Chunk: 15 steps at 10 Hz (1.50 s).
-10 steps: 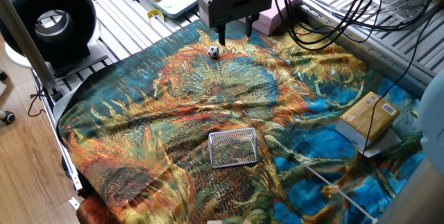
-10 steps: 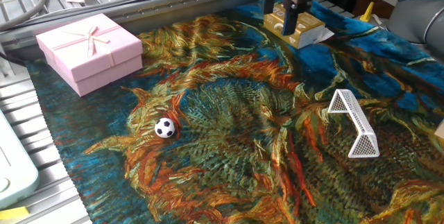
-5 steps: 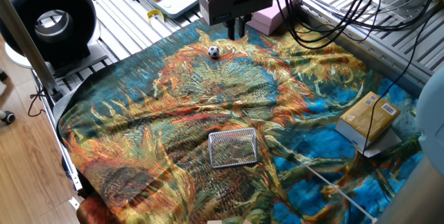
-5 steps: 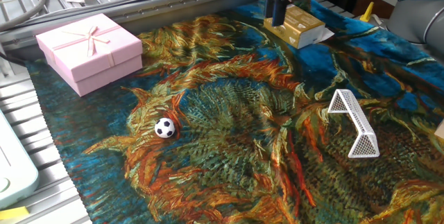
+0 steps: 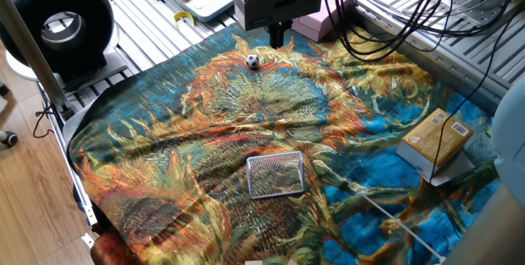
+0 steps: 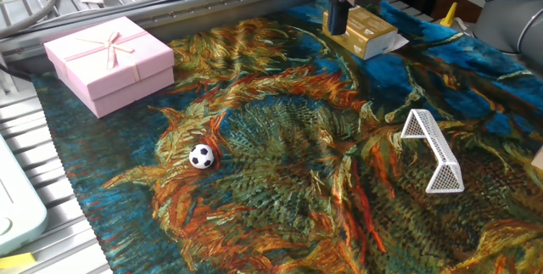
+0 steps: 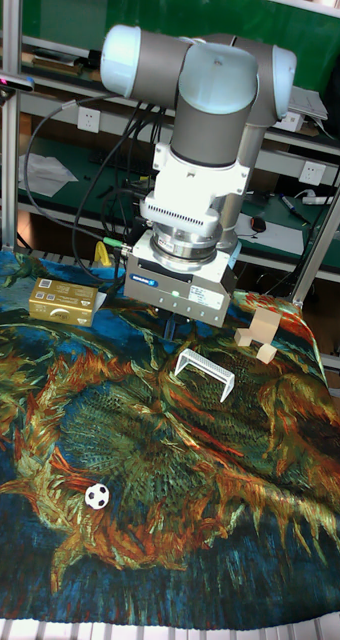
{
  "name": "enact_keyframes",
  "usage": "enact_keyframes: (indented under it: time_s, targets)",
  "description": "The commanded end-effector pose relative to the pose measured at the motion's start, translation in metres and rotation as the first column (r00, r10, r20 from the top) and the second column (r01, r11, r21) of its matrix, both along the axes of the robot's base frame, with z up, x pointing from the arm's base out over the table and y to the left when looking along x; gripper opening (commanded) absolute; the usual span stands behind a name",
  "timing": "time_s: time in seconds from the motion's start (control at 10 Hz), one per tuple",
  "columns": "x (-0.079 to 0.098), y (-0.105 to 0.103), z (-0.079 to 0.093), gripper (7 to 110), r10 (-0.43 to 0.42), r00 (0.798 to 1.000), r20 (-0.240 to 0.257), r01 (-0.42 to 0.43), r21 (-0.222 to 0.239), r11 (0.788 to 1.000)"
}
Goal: Push the soccer ball into the goal
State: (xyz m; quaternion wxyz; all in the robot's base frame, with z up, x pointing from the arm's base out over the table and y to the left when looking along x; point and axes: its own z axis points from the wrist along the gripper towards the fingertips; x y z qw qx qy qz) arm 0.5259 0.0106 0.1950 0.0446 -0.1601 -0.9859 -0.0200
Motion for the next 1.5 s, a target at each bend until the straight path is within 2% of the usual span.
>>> enact_keyframes:
  time_s: [0.0,0.1,0.3,0.4,0.5,0.6,0.7,0.9,1.0,1.1,1.3,1.4]
  targets:
    - [-0.009,0.001,0.000,7,-0.042,0.998,-0.039,0.042,0.006,0.999]
    - [-0.014,-0.006,0.000,7,-0.085,0.995,-0.058,0.083,-0.027,0.996]
    - [-0.016,0.000,-0.001,7,-0.083,0.994,-0.067,0.083,-0.005,0.997]
    - [-0.024,0.014,0.000,7,-0.055,0.993,-0.105,0.061,0.054,0.997]
    - [-0.031,0.019,0.002,7,-0.036,0.990,-0.139,0.047,0.081,0.996]
    - [-0.029,0.005,0.002,7,-0.044,0.990,-0.134,0.049,0.032,0.998]
    - [-0.024,0.003,0.002,7,-0.065,0.991,-0.120,0.068,0.017,0.998]
    - [0.002,0.000,0.000,7,-0.046,0.999,-0.018,0.046,0.003,0.999]
    - [0.018,-0.011,-0.001,7,-0.029,0.999,0.044,0.031,-0.040,0.999]
    - [0.019,-0.010,0.000,7,-0.036,0.998,0.043,0.038,-0.044,0.998]
    - [0.007,-0.006,0.000,7,-0.047,0.999,0.000,0.047,-0.025,0.999]
    - [0.005,-0.008,-0.001,7,-0.042,0.999,-0.003,0.042,-0.029,0.999]
